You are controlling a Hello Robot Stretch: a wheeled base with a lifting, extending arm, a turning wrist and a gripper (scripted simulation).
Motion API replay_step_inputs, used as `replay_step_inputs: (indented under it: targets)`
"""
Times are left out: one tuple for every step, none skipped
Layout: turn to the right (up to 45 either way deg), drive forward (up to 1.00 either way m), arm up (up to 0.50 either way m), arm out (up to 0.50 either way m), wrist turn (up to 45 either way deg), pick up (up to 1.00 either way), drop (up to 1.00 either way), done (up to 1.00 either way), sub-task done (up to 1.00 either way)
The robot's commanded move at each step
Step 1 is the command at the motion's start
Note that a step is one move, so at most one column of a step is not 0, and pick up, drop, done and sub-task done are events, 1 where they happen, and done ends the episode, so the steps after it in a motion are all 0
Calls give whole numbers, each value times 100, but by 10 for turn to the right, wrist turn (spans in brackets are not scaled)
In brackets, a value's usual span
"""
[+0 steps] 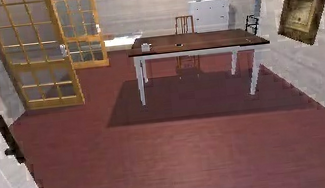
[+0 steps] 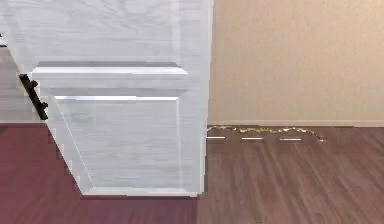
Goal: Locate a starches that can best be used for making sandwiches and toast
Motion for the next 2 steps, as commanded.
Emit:
replay_step_inputs:
  targets:
    - [0, 95, 0, 0, 0, 0, 0, 0, 0]
    - [-210, 0, 0, 0, 0, 0, 0, 0, 0]
